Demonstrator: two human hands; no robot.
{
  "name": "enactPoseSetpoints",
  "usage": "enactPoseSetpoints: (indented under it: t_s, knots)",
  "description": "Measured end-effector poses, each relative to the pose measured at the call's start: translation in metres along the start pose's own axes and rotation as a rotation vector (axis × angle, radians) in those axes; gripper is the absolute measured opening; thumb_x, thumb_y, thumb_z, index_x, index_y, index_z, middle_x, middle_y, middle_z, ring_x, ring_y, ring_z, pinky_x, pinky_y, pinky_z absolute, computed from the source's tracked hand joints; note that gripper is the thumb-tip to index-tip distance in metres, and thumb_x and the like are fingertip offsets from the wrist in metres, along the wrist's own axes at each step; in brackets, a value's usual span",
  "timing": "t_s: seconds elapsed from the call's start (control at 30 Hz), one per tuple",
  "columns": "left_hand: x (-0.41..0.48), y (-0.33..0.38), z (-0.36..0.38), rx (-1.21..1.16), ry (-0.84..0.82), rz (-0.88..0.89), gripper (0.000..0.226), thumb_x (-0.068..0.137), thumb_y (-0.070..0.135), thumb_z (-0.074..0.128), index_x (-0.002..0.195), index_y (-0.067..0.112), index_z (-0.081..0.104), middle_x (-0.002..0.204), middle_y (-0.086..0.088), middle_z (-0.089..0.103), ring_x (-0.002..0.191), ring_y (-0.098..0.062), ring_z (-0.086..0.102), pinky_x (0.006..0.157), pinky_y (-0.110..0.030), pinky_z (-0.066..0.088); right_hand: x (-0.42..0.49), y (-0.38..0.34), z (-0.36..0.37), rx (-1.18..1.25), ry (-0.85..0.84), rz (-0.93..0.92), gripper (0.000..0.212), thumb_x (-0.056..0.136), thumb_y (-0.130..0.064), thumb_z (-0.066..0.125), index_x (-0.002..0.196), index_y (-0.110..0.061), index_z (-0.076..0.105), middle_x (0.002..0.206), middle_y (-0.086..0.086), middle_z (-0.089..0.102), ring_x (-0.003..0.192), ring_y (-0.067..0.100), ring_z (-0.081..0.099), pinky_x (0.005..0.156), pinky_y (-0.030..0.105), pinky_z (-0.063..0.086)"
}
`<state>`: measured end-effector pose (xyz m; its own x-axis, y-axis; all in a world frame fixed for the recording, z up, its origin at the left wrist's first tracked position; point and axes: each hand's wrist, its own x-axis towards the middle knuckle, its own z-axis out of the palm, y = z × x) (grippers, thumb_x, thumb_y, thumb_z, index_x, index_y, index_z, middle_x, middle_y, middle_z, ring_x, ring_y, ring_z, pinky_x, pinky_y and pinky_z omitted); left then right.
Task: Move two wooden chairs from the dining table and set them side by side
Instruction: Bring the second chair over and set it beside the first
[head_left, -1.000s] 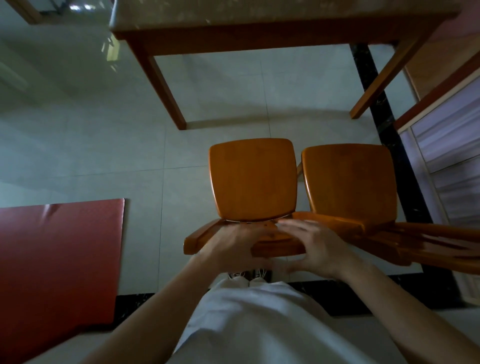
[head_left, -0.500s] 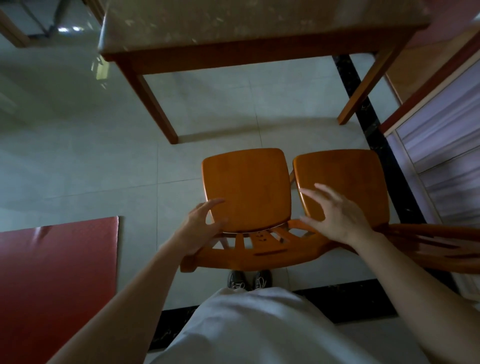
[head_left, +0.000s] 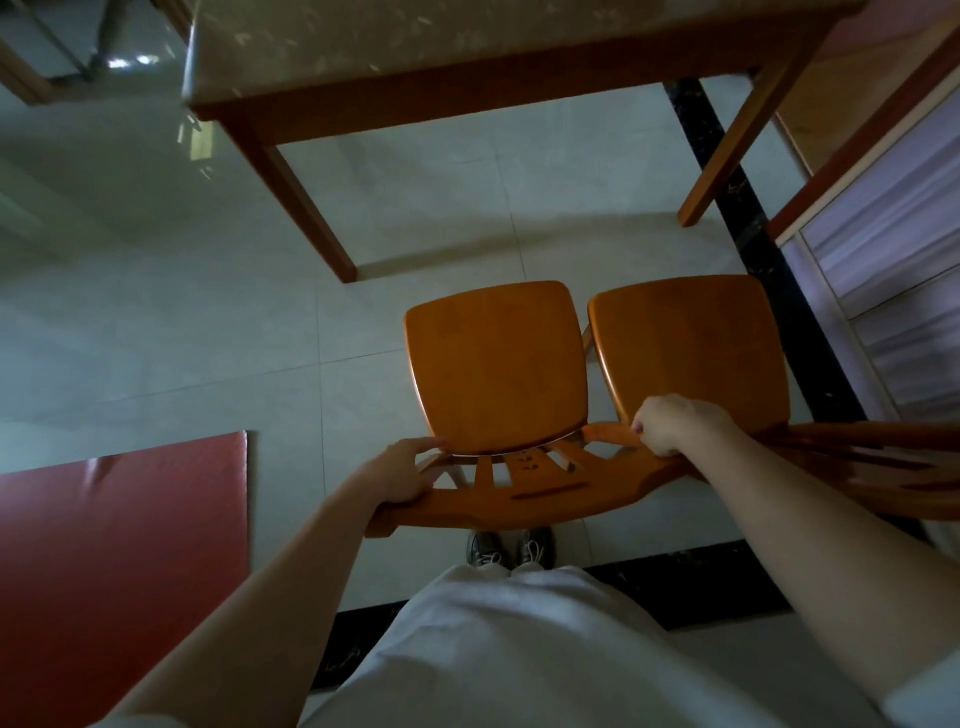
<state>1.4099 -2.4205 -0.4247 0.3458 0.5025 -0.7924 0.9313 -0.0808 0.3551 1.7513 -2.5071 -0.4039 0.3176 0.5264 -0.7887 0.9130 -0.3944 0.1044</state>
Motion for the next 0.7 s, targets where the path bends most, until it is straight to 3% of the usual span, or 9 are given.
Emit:
enactPoseSetpoints:
  t_s: [0.17, 0.27, 0.37, 0.43, 0.53, 0.57, 0.7]
  knots:
    - [-0.008, 0.011, 0.006, 0.002, 0.035, 0.033, 0.050, 0.110, 0.023, 0.052, 0.159, 0.030, 0.041, 0.162, -0.007, 0.048, 0.146, -0.031, 0.048, 0.115, -0.044, 0.040, -0.006, 0.018, 0.001, -0.023, 0.076, 0.072, 0.018, 0.095, -0.010, 0.065, 0.110, -0.019, 0.070, 0.107, 0.005, 0.067, 0.090, 0.022, 0.067, 0.074, 0.034, 0.056]
    - [-0.011, 0.018, 0.016, -0.012, 0.039, 0.095, 0.040, 0.110, 0.015, 0.050, 0.149, 0.025, 0.057, 0.153, -0.007, 0.056, 0.133, -0.021, 0.054, 0.102, -0.034, 0.038, -0.010, 0.028, 0.010, -0.027, 0.082, 0.113, 0.020, 0.094, -0.008, 0.065, 0.109, -0.021, 0.069, 0.106, 0.005, 0.066, 0.088, 0.022, 0.067, 0.071, 0.034, 0.056]
    - [-0.015, 0.021, 0.023, 0.009, 0.011, 0.112, 0.038, 0.111, 0.014, 0.048, 0.145, 0.026, 0.060, 0.151, -0.006, 0.058, 0.112, -0.010, 0.048, 0.095, -0.029, 0.033, -0.014, 0.035, 0.016, -0.019, 0.074, 0.131, 0.019, 0.094, -0.009, 0.064, 0.108, -0.021, 0.069, 0.103, 0.004, 0.065, 0.085, 0.022, 0.066, 0.065, 0.034, 0.052]
    - [-0.018, 0.020, 0.025, -0.011, 0.020, 0.097, 0.037, 0.112, 0.015, 0.048, 0.145, 0.026, 0.060, 0.152, -0.006, 0.057, 0.117, -0.014, 0.052, 0.095, -0.027, 0.033, -0.016, 0.035, 0.021, -0.011, 0.065, 0.131, 0.020, 0.094, -0.010, 0.065, 0.109, -0.022, 0.068, 0.103, 0.004, 0.065, 0.085, 0.021, 0.065, 0.061, 0.033, 0.049]
    - [-0.022, 0.018, 0.027, -0.020, 0.025, 0.088, 0.037, 0.113, 0.019, 0.047, 0.148, 0.025, 0.057, 0.153, -0.006, 0.057, 0.120, -0.017, 0.057, 0.085, -0.012, 0.037, -0.017, 0.035, 0.027, -0.009, 0.062, 0.120, 0.021, 0.094, -0.009, 0.065, 0.110, -0.022, 0.068, 0.102, 0.003, 0.065, 0.078, 0.019, 0.063, 0.052, 0.030, 0.041]
    - [-0.022, 0.018, 0.028, -0.012, 0.019, 0.076, 0.039, 0.113, 0.022, 0.046, 0.152, 0.027, 0.052, 0.154, -0.007, 0.055, 0.121, -0.019, 0.058, 0.085, -0.012, 0.038, -0.017, 0.036, 0.028, -0.002, 0.060, 0.124, 0.021, 0.094, -0.009, 0.064, 0.110, -0.023, 0.068, 0.102, 0.003, 0.065, 0.076, 0.019, 0.062, 0.050, 0.029, 0.038]
    - [-0.023, 0.024, 0.037, 0.004, -0.011, 0.028, 0.045, 0.115, 0.024, 0.041, 0.159, 0.030, 0.039, 0.162, -0.010, 0.046, 0.141, -0.029, 0.051, 0.105, -0.034, 0.041, -0.018, 0.043, 0.028, 0.030, 0.069, 0.140, 0.023, 0.094, -0.010, 0.064, 0.111, -0.024, 0.070, 0.103, 0.003, 0.067, 0.080, 0.020, 0.064, 0.054, 0.031, 0.043]
